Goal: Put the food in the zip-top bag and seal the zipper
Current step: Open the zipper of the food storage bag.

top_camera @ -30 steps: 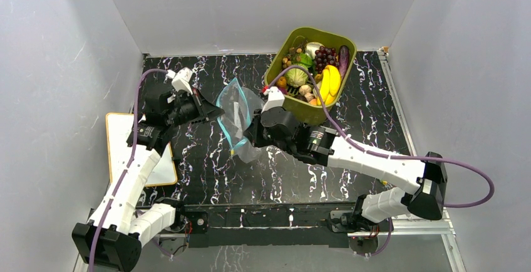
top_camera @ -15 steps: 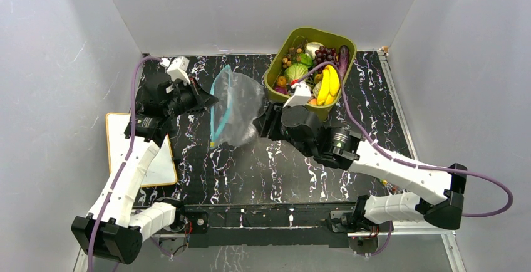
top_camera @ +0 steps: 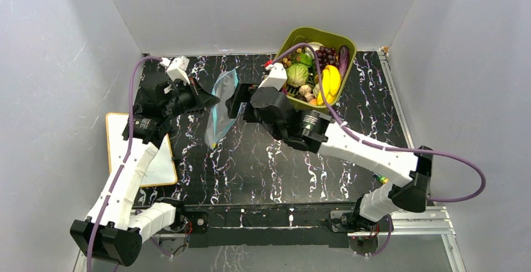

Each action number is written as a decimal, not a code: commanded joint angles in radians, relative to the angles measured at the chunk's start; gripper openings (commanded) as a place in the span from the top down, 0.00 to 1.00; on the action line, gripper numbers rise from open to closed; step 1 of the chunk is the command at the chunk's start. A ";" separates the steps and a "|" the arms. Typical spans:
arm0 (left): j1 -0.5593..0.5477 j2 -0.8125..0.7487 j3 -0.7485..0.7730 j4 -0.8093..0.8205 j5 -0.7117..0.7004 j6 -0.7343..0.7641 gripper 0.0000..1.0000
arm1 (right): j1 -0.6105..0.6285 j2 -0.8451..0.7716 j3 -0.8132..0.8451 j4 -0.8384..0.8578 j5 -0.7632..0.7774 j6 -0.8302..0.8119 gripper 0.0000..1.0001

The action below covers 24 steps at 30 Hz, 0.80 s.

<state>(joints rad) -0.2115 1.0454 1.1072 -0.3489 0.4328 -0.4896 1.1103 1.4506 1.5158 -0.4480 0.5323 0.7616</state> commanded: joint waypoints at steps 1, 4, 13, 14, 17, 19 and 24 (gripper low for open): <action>0.003 -0.047 0.024 -0.012 -0.002 0.024 1.00 | -0.012 0.066 0.043 0.041 0.135 -0.021 0.23; 0.004 -0.058 0.006 -0.017 0.007 0.036 1.00 | -0.057 0.106 0.035 0.091 0.084 -0.037 0.24; 0.003 -0.086 -0.009 -0.014 -0.030 0.072 1.00 | -0.173 0.238 0.043 -0.060 0.088 0.007 0.33; 0.003 -0.092 -0.007 -0.020 -0.055 0.082 1.00 | -0.183 0.232 0.016 -0.068 0.100 0.016 0.34; 0.005 -0.099 0.009 -0.037 -0.148 0.100 1.00 | -0.201 0.203 -0.085 -0.073 0.127 0.044 0.34; 0.003 -0.073 0.047 -0.082 -0.181 0.124 1.00 | -0.210 0.184 -0.140 -0.071 0.127 0.067 0.34; 0.003 -0.009 0.036 -0.101 -0.098 0.177 1.00 | -0.211 0.139 -0.176 0.044 -0.060 -0.013 0.31</action>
<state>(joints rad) -0.2134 1.0142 1.1221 -0.4297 0.3122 -0.3710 0.9073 1.6722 1.3506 -0.5011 0.5747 0.8051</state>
